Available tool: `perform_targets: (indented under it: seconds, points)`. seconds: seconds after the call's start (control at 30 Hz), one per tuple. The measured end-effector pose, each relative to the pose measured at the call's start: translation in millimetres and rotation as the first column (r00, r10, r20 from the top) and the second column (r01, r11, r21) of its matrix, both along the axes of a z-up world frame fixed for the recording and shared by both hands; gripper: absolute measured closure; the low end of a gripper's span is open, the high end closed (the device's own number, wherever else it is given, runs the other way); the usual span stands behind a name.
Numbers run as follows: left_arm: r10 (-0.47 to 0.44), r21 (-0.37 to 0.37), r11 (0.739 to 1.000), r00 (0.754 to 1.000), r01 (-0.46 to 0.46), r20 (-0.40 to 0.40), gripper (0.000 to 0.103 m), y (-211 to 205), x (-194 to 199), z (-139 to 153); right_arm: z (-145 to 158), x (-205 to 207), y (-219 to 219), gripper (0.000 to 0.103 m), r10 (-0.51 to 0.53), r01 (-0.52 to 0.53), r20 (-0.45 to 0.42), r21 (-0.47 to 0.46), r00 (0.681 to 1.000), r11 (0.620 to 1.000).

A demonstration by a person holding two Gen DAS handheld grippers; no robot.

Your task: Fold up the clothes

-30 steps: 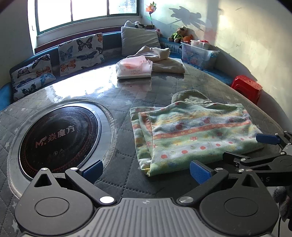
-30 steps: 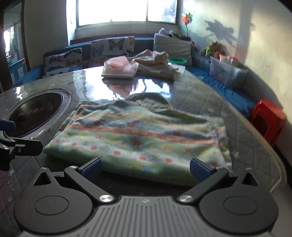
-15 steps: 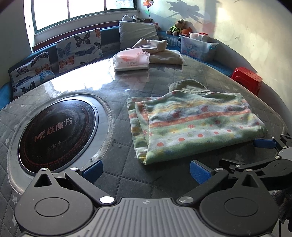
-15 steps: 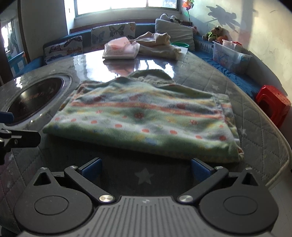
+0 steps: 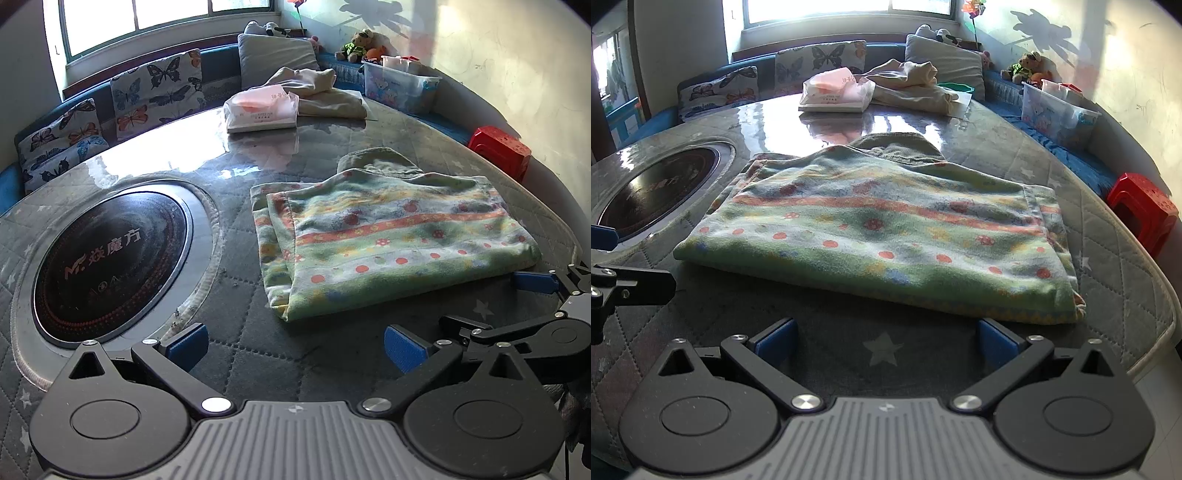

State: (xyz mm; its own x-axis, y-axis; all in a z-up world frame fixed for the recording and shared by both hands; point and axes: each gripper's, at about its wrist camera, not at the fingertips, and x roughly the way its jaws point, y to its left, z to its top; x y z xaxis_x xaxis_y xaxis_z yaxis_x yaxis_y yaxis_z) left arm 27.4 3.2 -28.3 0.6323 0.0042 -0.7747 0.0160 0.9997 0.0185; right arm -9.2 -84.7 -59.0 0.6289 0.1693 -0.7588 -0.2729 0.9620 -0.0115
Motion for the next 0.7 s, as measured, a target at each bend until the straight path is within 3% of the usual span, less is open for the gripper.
perform_targets:
  seconds: [0.7]
  points:
    - [-0.015,0.016,1.000,1.000,0.016,-0.022,0.000,-5.9,2.2,-3.0,0.2,-1.4,0.3,0.000,0.005,-0.004,0.011,-0.004,1.000,1.000]
